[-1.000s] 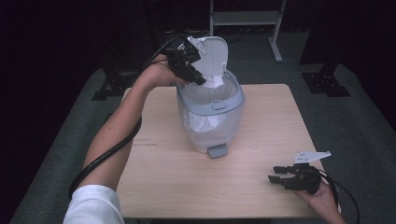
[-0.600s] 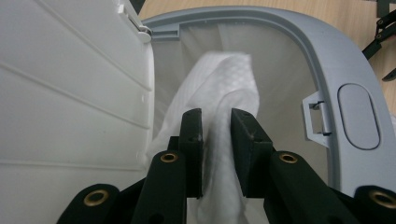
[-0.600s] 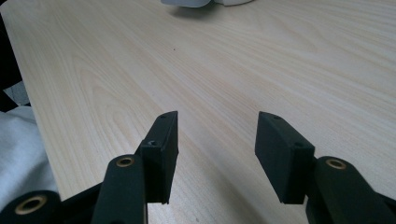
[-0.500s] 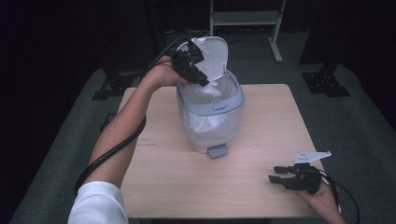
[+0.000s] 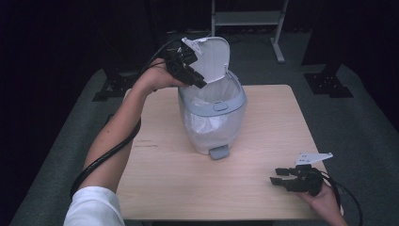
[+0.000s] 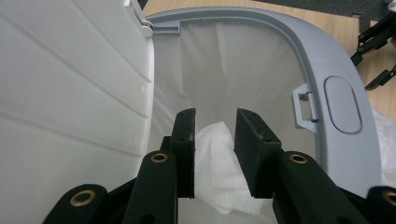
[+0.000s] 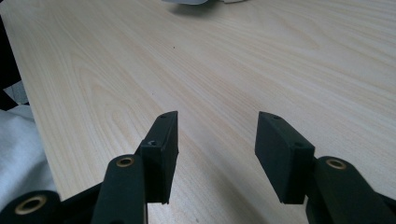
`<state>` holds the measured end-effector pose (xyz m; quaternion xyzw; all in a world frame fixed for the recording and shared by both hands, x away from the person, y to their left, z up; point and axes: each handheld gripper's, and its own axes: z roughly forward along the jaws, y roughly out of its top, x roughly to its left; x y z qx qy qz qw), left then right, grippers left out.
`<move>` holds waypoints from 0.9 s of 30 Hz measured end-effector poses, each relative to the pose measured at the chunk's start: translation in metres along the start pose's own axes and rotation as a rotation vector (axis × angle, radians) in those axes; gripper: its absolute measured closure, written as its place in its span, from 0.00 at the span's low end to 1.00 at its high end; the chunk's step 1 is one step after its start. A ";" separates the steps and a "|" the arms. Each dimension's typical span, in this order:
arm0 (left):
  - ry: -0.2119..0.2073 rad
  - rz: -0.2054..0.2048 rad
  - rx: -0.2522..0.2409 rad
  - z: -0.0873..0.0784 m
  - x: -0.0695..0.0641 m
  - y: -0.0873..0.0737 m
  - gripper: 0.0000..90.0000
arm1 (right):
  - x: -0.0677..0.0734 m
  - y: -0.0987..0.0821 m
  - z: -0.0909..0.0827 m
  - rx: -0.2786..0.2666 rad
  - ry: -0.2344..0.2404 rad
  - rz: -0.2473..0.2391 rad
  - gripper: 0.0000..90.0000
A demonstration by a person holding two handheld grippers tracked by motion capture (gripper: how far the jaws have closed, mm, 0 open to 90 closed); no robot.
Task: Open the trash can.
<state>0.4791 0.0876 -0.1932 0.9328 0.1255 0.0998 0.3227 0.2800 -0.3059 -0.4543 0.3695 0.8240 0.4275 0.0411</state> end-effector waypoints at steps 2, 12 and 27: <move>0.001 -0.008 -0.008 -0.004 0.000 -0.004 0.76 | 0.000 0.000 0.000 -0.001 0.000 0.000 0.54; 0.006 -0.038 -0.034 -0.023 0.005 -0.026 0.74 | -0.002 0.000 0.000 0.000 -0.006 0.003 0.54; 0.021 -0.090 -0.038 -0.038 0.015 -0.054 0.70 | -0.007 -0.004 -0.006 -0.015 -0.023 0.028 0.54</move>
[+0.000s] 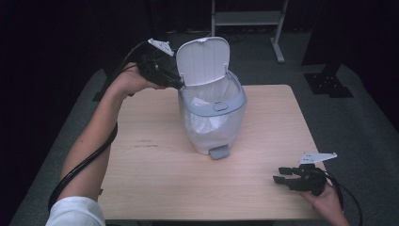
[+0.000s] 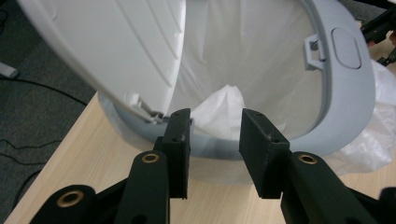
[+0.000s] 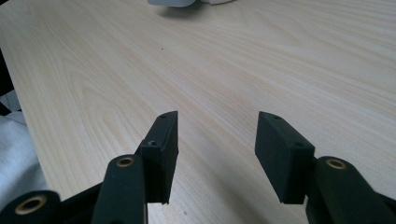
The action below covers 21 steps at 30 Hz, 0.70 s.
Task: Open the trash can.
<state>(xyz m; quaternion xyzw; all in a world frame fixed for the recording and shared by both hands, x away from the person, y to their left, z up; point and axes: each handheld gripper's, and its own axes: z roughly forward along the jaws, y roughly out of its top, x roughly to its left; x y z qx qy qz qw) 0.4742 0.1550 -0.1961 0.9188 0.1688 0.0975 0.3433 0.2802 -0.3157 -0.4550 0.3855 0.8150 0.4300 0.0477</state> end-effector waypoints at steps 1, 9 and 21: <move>0.000 -0.002 0.002 0.000 0.001 -0.001 0.69 | 0.000 0.000 0.000 0.001 -0.002 0.003 0.54; 0.005 -0.032 0.022 0.002 0.016 -0.010 0.67 | -0.001 -0.001 0.001 0.010 -0.011 0.008 0.54; 0.030 -0.060 0.028 0.006 0.036 -0.016 0.65 | -0.003 -0.003 0.000 0.010 -0.013 0.016 0.54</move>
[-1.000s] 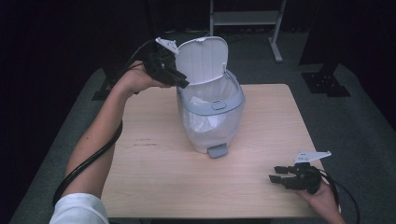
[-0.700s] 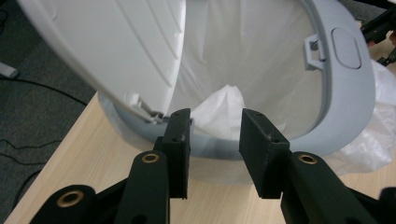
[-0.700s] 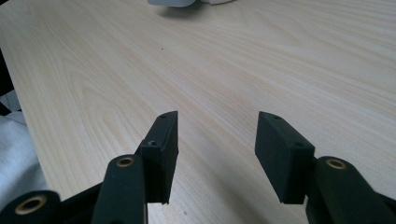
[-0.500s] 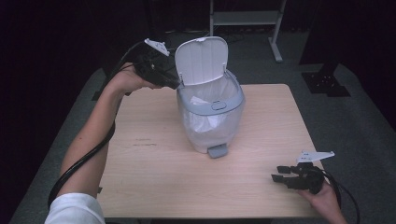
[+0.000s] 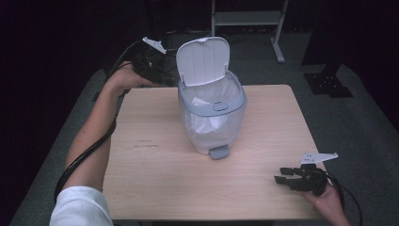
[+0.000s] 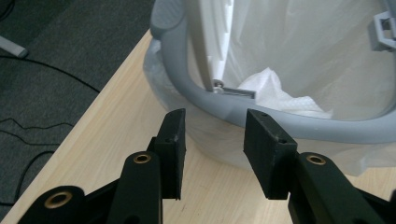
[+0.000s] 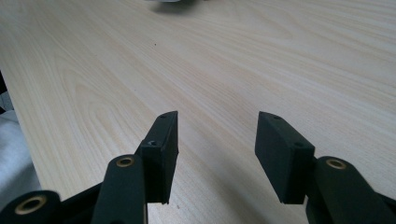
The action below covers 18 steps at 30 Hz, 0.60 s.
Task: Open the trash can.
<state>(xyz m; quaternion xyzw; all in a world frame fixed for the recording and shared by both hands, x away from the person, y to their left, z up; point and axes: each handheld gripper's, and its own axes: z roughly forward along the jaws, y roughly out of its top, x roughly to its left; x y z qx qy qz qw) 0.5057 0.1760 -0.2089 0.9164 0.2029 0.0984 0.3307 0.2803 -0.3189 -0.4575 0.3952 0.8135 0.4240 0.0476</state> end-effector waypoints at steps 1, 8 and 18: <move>0.002 0.001 0.002 0.000 0.002 0.000 0.65 | 0.000 0.000 0.000 0.002 0.000 -0.001 0.54; 0.015 -0.002 -0.008 -0.001 0.011 0.003 0.72 | -0.002 -0.001 0.000 -0.001 0.000 0.001 0.54; 0.069 -0.063 -0.036 -0.001 0.024 0.010 0.89 | -0.001 -0.001 0.001 0.004 0.001 0.004 0.54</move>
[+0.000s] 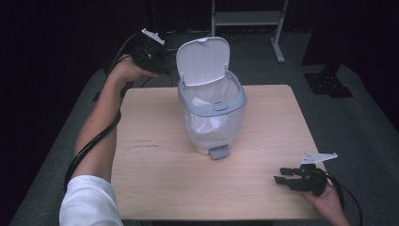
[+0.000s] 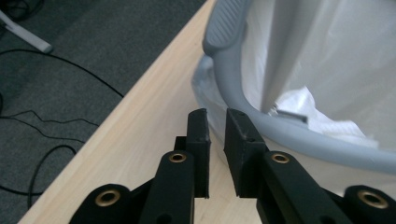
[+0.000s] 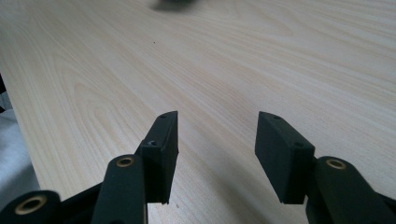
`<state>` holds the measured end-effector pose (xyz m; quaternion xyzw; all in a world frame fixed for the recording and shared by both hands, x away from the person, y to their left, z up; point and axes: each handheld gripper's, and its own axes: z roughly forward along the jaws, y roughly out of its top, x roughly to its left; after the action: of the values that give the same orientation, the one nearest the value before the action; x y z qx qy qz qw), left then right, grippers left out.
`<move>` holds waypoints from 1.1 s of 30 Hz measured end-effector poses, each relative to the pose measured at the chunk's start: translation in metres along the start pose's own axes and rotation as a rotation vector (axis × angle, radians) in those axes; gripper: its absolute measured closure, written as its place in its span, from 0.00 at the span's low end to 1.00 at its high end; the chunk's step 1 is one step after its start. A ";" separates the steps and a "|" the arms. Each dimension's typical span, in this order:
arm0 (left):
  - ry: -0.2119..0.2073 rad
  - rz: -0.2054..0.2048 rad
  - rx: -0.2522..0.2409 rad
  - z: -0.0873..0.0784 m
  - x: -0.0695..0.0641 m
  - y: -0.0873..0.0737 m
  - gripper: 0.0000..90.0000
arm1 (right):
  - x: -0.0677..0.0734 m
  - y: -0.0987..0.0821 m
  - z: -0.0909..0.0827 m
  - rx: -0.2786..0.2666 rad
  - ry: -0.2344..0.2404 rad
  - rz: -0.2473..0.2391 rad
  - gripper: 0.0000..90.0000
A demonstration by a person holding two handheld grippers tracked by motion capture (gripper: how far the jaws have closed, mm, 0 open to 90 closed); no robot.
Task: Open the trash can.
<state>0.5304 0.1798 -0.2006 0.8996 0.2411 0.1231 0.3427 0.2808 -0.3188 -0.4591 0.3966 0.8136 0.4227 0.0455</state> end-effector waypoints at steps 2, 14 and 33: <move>-0.003 -0.002 -0.011 0.001 0.001 0.002 0.89 | 0.000 0.000 0.000 0.000 -0.001 0.001 0.54; -0.031 0.021 -0.064 0.005 0.000 0.027 0.89 | 0.000 0.000 0.002 0.005 0.001 -0.002 0.54; -0.063 0.089 -0.077 0.002 -0.014 0.043 0.90 | -0.001 0.000 0.001 0.004 0.001 -0.002 0.54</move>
<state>0.5345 0.1437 -0.1733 0.8990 0.1850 0.1190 0.3787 0.2816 -0.3188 -0.4596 0.3958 0.8149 0.4211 0.0447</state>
